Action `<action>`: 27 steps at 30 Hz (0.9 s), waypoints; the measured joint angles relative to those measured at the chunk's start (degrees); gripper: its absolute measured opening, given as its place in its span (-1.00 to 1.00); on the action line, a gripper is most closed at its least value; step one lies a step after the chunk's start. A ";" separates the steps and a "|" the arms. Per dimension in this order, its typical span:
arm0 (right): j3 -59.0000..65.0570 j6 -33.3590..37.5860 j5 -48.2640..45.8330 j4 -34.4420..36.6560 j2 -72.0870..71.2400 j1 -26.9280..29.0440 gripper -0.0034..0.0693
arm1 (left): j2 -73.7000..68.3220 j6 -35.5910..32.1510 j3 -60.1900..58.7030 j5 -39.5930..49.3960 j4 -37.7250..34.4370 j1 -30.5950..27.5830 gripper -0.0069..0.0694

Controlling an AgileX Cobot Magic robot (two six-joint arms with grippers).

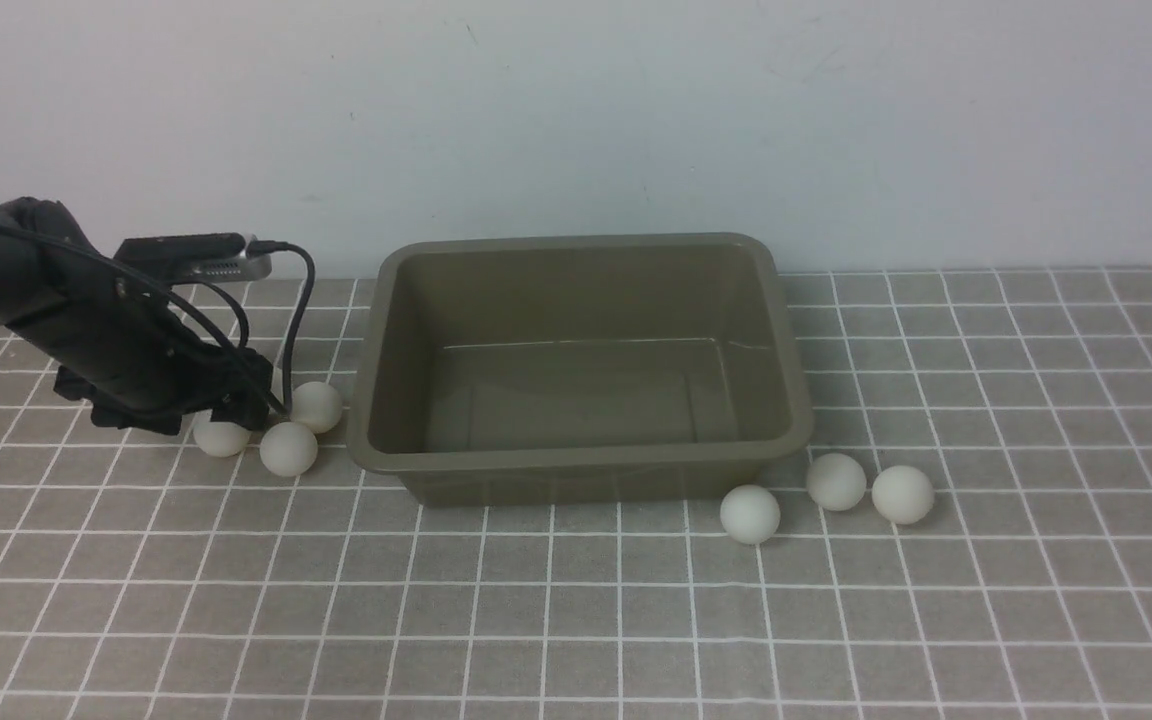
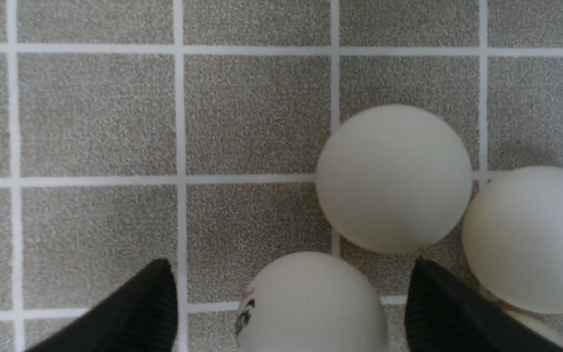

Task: Put the table tennis balls into the box on the grey coffee tablecloth.
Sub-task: 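Reach for and grasp a ping pong ball on the table beside the basket, then drop the ball into the bin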

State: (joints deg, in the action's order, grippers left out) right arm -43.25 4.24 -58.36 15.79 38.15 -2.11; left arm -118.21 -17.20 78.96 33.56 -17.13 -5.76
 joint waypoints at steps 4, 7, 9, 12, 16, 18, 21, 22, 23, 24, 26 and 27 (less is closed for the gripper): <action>0.00 -0.20 0.14 -0.11 0.00 0.00 -0.93 | -0.39 -0.02 0.00 0.27 0.03 0.00 0.08; -0.28 -1.93 0.88 -1.08 0.30 0.00 -0.93 | -0.32 -0.07 0.25 1.77 1.01 0.00 0.11; -1.16 -4.24 1.45 -2.79 1.45 0.00 -0.93 | 0.13 0.25 0.82 4.88 2.83 0.00 0.11; -5.35 -6.23 1.24 -5.74 8.02 0.00 -0.93 | 3.24 2.11 3.77 13.40 6.30 0.00 0.11; -9.93 -6.71 1.05 -6.18 19.28 0.00 -0.92 | 9.25 3.23 8.25 20.10 4.26 0.41 0.11; -11.60 -6.61 1.20 -5.50 24.98 0.00 -0.89 | 12.79 2.69 9.90 21.54 0.23 2.09 0.11; -14.56 -5.17 1.72 -4.29 35.02 0.00 -0.78 | 14.86 -0.98 10.85 21.63 -6.56 6.10 0.11; -16.11 -4.24 2.03 -3.35 39.25 0.00 -0.71 | 14.79 -3.08 10.89 21.29 -8.46 8.12 0.11; -17.53 -3.29 2.04 -2.74 41.96 0.00 -0.65 | 14.49 -4.67 10.89 21.01 -9.06 9.89 0.11; -19.32 -2.12 2.04 -1.67 46.47 0.00 -0.52 | 14.09 -5.71 10.89 20.49 -9.19 11.33 0.11; -21.97 -0.60 2.04 -0.40 51.16 -0.15 -0.35 | 12.89 -6.86 10.89 19.29 -9.37 14.26 0.11; -23.39 -0.08 2.09 -0.18 54.36 -0.45 -0.22 | 12.08 -6.79 10.89 18.47 -9.43 15.90 0.11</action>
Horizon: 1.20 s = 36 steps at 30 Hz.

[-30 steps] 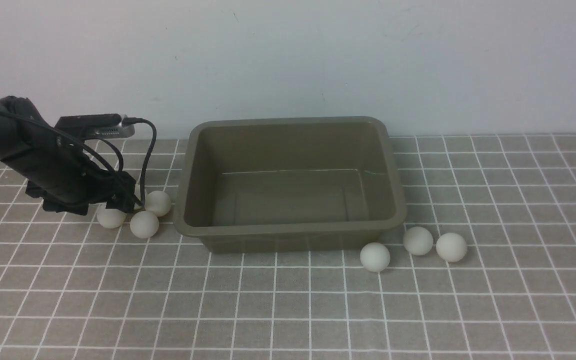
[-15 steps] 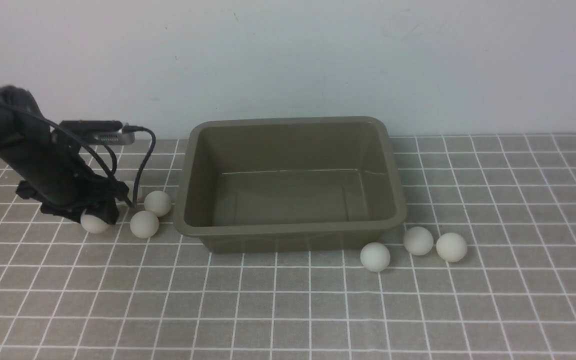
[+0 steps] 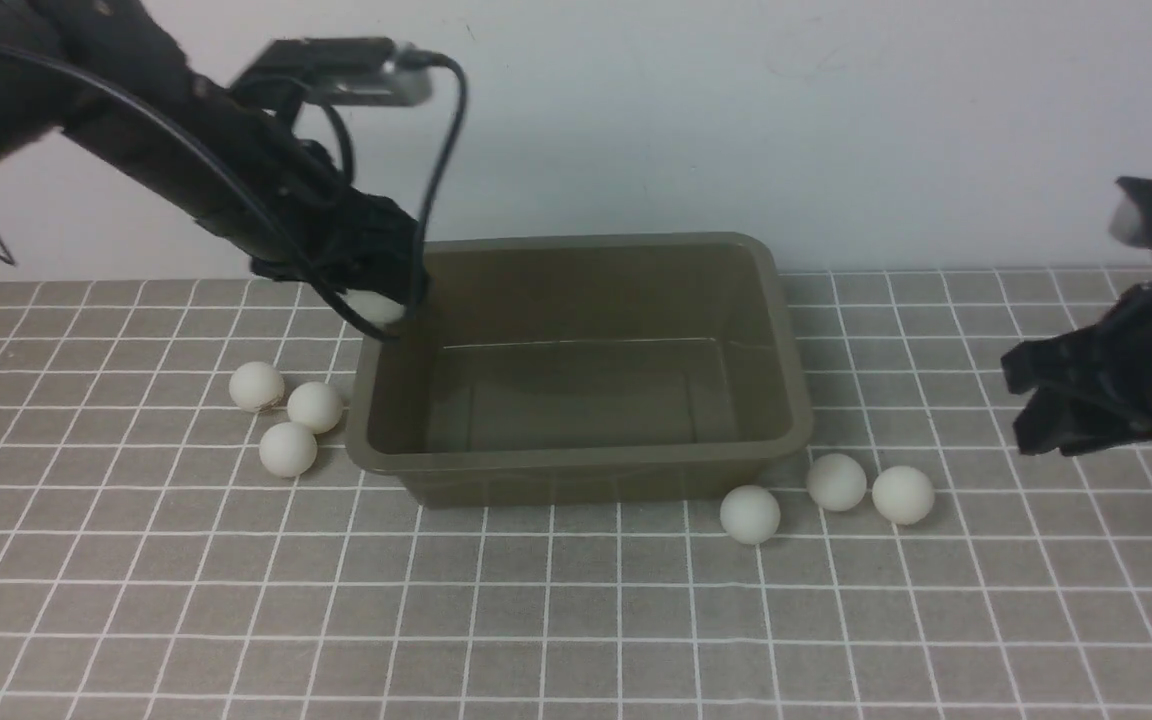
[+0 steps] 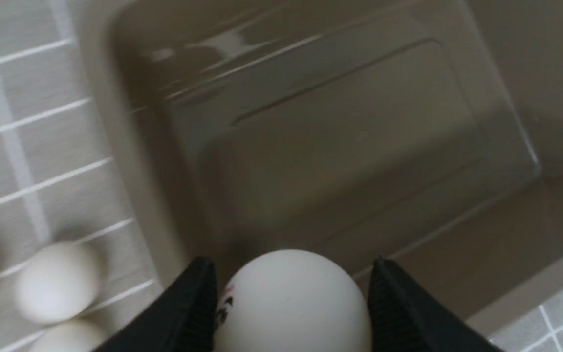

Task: Put the table tennis balls into the box on the grey coffee tablecloth.
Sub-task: 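Drop the ball into the bin, then reach for and grasp a ping pong ball on the table, then release the ping pong ball into the bin and lift the gripper away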

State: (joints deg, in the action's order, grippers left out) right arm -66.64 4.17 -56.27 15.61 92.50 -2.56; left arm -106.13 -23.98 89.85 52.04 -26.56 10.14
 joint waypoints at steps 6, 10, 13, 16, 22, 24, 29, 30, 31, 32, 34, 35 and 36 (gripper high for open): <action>-6.68 0.74 0.55 -2.52 11.17 -3.86 0.37 | -5.07 4.01 0.05 -0.48 -0.11 3.51 0.28; -8.53 -1.66 1.68 -4.25 15.42 -5.64 0.56 | -6.01 5.80 1.50 1.18 0.94 2.99 0.61; -8.96 -2.61 2.34 -5.06 17.51 -5.77 0.60 | -5.58 7.14 5.67 4.52 3.10 1.20 0.72; -9.00 -2.82 3.40 -4.85 19.48 -5.77 0.58 | -4.38 9.76 10.87 7.78 7.92 -1.92 0.55; -9.41 -1.06 2.66 -3.70 21.55 -5.84 0.05 | -2.98 14.72 16.65 13.44 17.23 -12.64 -0.62; -9.58 -1.21 0.84 -4.43 20.44 -5.43 0.08 | -3.46 14.98 16.65 15.06 18.03 -16.49 -0.77; -12.44 -3.50 1.12 -0.44 12.38 -6.09 0.08 | -7.56 14.65 16.60 18.21 16.92 -21.66 -0.82; -12.66 -3.50 1.29 -0.13 12.38 -6.25 0.08 | -7.80 14.60 16.60 18.21 16.79 -21.72 -0.82; -13.68 -3.42 2.12 1.17 10.98 -7.04 0.08 | -8.54 14.46 16.60 18.21 16.49 -21.78 -0.81; -15.83 -2.46 3.78 2.98 9.95 -8.93 0.08 | -10.29 14.08 16.60 17.96 15.54 -21.70 -0.76; -18.99 -1.00 4.85 4.49 10.28 -11.80 0.08 | -12.69 12.98 16.54 16.40 13.98 -21.16 -0.61; -20.85 -0.79 5.00 4.80 10.99 -13.37 0.08 | -13.79 12.44 16.54 15.32 13.09 -20.72 -0.51; -23.50 -0.72 4.95 5.36 13.17 -15.26 0.08 | -15.00 11.80 16.54 14.20 12.26 -20.15 -0.39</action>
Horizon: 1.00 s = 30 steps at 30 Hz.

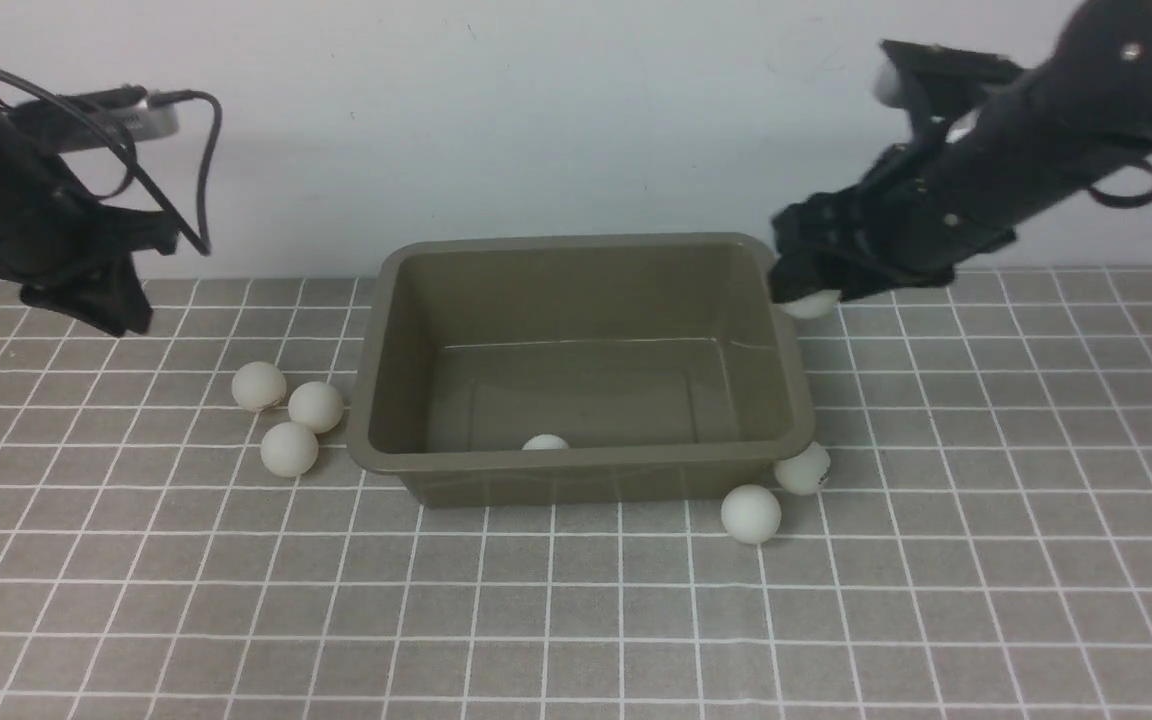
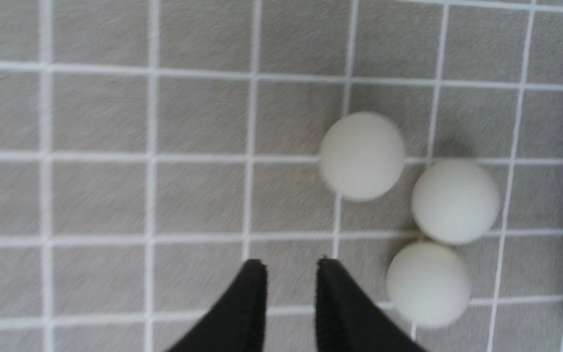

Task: Put the table tennis balls into the box on the grey coffee tablecloth.
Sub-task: 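Release the ping pong ball into the bin and lift the gripper away, then reach for and grasp a ping pong ball on the table beside the basket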

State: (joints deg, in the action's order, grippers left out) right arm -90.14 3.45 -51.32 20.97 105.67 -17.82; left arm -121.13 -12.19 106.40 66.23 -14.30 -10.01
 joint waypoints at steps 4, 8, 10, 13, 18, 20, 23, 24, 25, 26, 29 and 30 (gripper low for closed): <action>-6.33 0.01 -1.12 0.36 5.59 -2.71 0.19 | -2.96 -1.00 0.00 -3.26 -1.16 2.05 0.15; -11.70 0.01 -6.73 -0.66 7.69 -2.99 0.62 | -5.56 -1.31 0.00 -5.94 -1.38 3.53 0.58; -14.34 -0.41 -11.37 -3.11 7.37 -2.99 0.78 | -7.09 -1.34 0.00 -7.19 -1.39 4.17 0.72; -16.89 -1.78 -17.92 -10.10 4.86 -3.04 0.73 | -9.07 -1.34 0.00 -8.93 -1.45 4.97 0.74; -17.18 -3.07 -20.07 -18.75 -0.84 -2.60 0.20 | -11.80 -0.93 0.00 -9.69 -0.22 5.24 0.31; -16.56 -3.45 -20.12 -20.40 -3.01 -1.56 -0.10 | -11.87 -0.62 0.06 -9.30 1.01 5.29 0.05; -11.88 -4.18 -20.12 -20.13 -6.61 2.96 -0.63 | -11.43 0.10 1.93 -5.36 3.72 5.29 0.09; -9.62 -4.61 -20.06 -19.21 -7.10 4.66 -0.76 | -10.90 0.17 3.14 -3.92 4.11 5.29 0.09; -7.05 -4.96 -20.06 -17.85 -7.36 6.60 -0.85 | -10.16 0.23 4.93 -2.08 4.20 5.24 0.09; -4.18 -4.87 -20.01 -16.94 -7.36 7.65 -0.88 | -9.13 0.26 6.38 -0.79 3.97 5.24 0.09; 4.97 -2.06 -19.34 -13.83 -6.95 8.93 -0.87 | -5.76 -0.56 11.96 2.61 0.24 6.06 0.09; 7.72 -1.09 -17.35 -12.08 -6.82 8.88 -0.82 | -4.84 -1.48 13.56 2.85 -1.87 6.73 0.09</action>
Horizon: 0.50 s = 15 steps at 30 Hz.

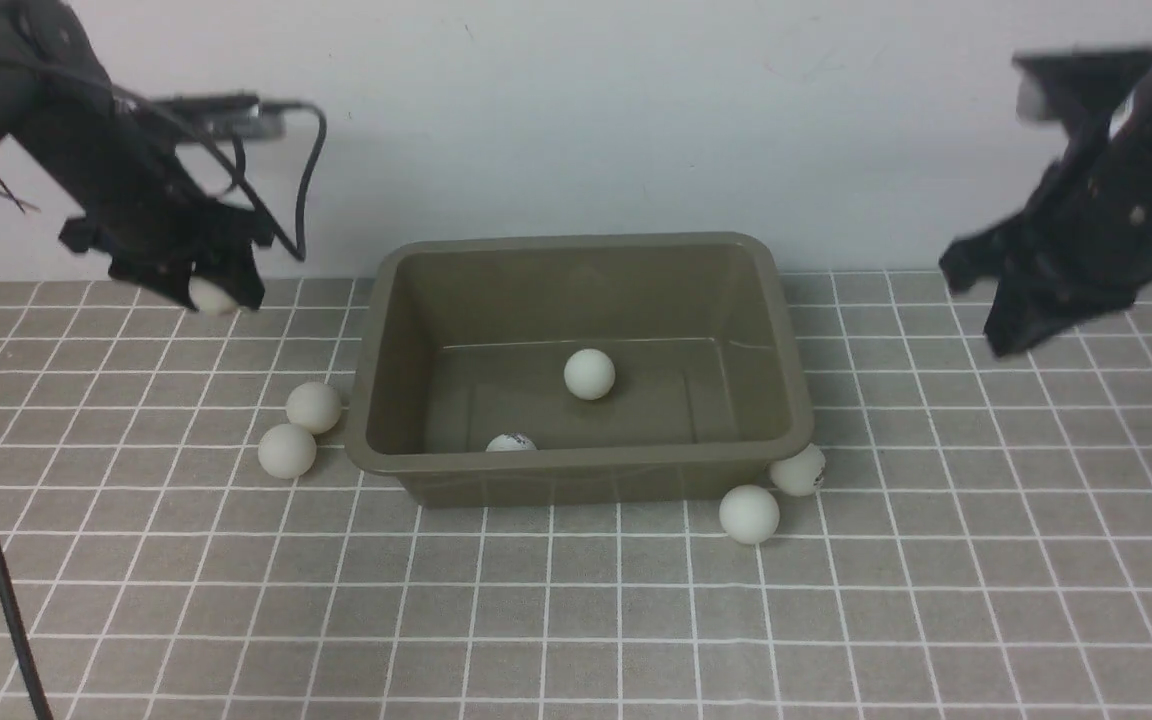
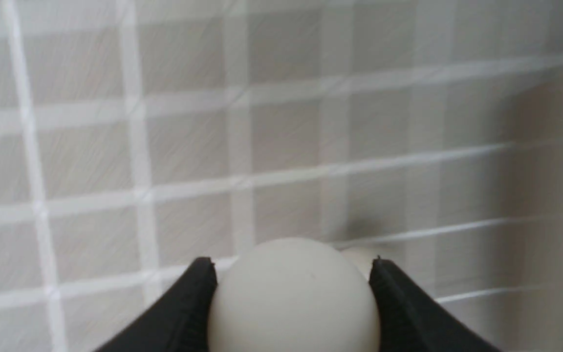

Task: Put the table tennis balls into the box on the grey coffee tablecloth.
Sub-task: 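Reach for and grasp a ping pong ball on the table beside the basket, then drop the ball into the bin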

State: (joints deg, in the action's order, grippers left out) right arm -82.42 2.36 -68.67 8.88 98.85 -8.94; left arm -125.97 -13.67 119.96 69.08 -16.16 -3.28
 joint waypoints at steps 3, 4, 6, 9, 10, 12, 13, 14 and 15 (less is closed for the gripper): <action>6.02 2.67 10.13 5.73 0.41 -0.11 -0.56 | 1.33 -3.23 3.16 0.61 -5.85 2.78 0.09; 7.21 3.18 12.81 7.10 0.68 -0.11 -0.46 | 1.46 -4.16 3.38 0.82 -6.87 3.79 0.09; 9.22 4.03 17.18 9.27 1.82 -0.11 -0.21 | 1.25 -5.50 3.55 1.24 -7.25 6.49 0.09; 10.06 4.36 19.76 11.75 5.25 -0.11 0.21 | -0.03 -6.02 3.55 1.31 -5.23 10.38 0.09; 10.11 4.40 20.20 12.59 6.35 -0.11 0.31 | -0.52 -6.02 3.55 1.31 -4.28 11.66 0.09; 10.16 5.41 21.13 14.51 9.10 -0.11 0.51 | -1.91 -5.08 3.55 1.35 -1.94 13.74 0.13; 10.16 6.35 21.53 15.58 10.50 -0.18 0.60 | -2.59 -4.11 3.55 1.35 -0.87 14.53 0.20; 10.16 7.12 21.87 16.38 11.08 -0.23 0.64 | -3.19 -3.21 3.55 1.42 0.18 15.04 0.28; 10.16 7.52 22.09 16.78 11.63 -0.24 0.66 | -3.38 -3.00 3.55 1.42 0.41 15.25 0.32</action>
State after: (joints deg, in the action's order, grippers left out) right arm -72.26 9.88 -46.58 25.66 110.48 -9.18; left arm -129.36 -16.67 123.51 70.51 -15.75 11.97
